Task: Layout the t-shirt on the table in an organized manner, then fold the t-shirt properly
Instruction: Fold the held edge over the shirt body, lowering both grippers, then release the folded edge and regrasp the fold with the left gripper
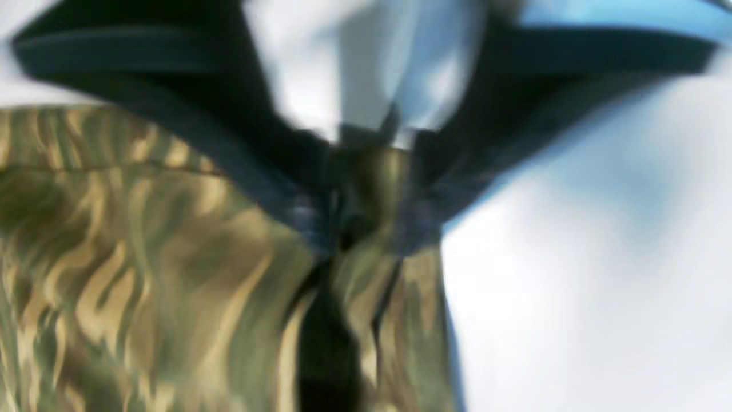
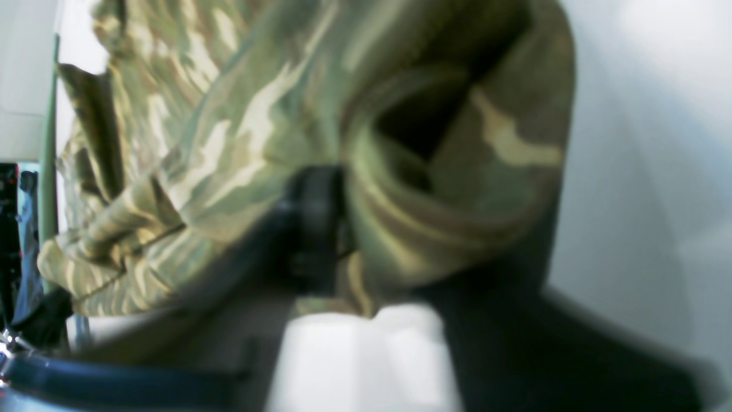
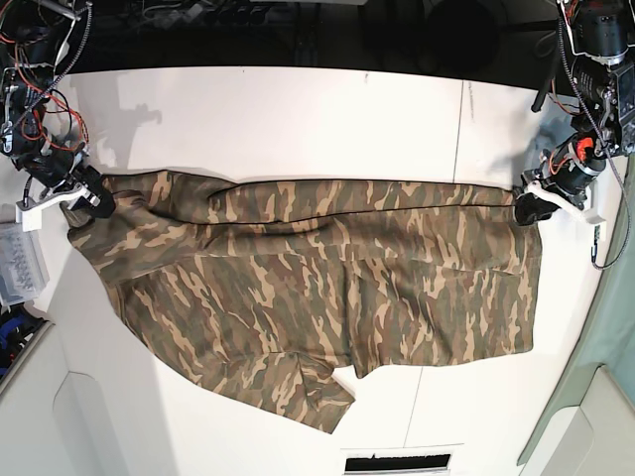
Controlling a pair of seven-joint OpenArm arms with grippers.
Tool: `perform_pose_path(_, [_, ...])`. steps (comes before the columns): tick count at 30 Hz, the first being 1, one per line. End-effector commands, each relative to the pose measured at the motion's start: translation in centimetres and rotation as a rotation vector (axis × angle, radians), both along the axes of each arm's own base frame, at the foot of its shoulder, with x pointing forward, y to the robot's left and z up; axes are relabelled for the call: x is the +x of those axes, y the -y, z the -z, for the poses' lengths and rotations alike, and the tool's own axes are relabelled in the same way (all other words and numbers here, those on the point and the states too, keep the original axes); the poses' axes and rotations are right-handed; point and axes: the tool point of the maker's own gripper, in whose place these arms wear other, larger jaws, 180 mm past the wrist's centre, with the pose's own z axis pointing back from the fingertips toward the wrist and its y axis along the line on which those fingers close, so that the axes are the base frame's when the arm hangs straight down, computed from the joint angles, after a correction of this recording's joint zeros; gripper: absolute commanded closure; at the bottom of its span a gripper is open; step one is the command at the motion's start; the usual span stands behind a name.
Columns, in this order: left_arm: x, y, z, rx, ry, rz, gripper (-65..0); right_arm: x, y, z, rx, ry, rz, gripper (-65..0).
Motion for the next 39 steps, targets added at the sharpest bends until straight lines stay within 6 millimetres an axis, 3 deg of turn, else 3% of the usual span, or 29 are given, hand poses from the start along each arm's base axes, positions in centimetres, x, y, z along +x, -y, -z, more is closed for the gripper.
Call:
perform_pose_path(1, [0.4,-0.3,-0.4,0.015,0.004,0.014,-2.4,1.2,0.8,-1.5,-0.011,0.053,0.008,0.0])
perform_pose_path(2, [0.3,-0.2,-0.4,0.017,0.001,0.018,0.0,1.1,1.0,-1.5,-0.014,0.045,0.002,0.0])
perform_pose_path(7, [-0.3,0.8,-0.9,0.021,-0.028,0.103,0.0,-0.4,3.3,-1.5,-0.051,-0.016,-0.016,0.0])
perform_pose_path(11, [-2.1,1.8,-2.5,0.044,-0.005,0.169,0.0,-2.4,6.2,-2.3,-0.076,-0.018,0.007,0.0])
perform_pose_path(15, [-4.4,2.9,-4.1,0.09,0.01,0.236,0.0,-5.3,7.9,-2.2,-0.135,-0.064,-0.014,0.0])
perform_pose_path(22, [-8.7,4.0,-3.8,0.085,-0.043,0.263,0.0,-9.7,8.0,-1.9,-0.169,-0.112,-0.055,0.0])
perform_pose_path(26, [-8.9,4.0,-3.8,0.075,-0.047,0.258,0.0,-11.0,7.8,-1.9,-0.178,-0.124,-0.071,0.0])
perform_pose_path(27, [-8.7,3.8,-3.9,0.076,-0.042,0.248,-4.3,-11.1,7.7,-1.9,-0.179,-0.125,-0.072,0.0])
perform_pose_path(30, [-7.8,3.3,-4.6,0.06,-0.015,0.204,-27.0,-11.1,7.7,-1.9,-0.179,-0.126,-0.072,0.0])
perform_pose_path(31, [-7.4,3.4,-5.0,0.042,0.001,0.196,-31.7,-11.1,7.8,-1.9,-0.179,-0.124,-0.07,0.0])
perform_pose_path(36, [-5.8,4.1,-4.7,0.015,0.018,0.162,-33.6,-11.0,7.8,-2.0,-0.18,-0.117,-0.066,0.0])
perform_pose_path(39, [-5.4,4.2,-3.0,-0.007,-0.008,0.123,-33.6,-11.0,7.8,-2.0,-0.178,-0.116,-0.065,0.0])
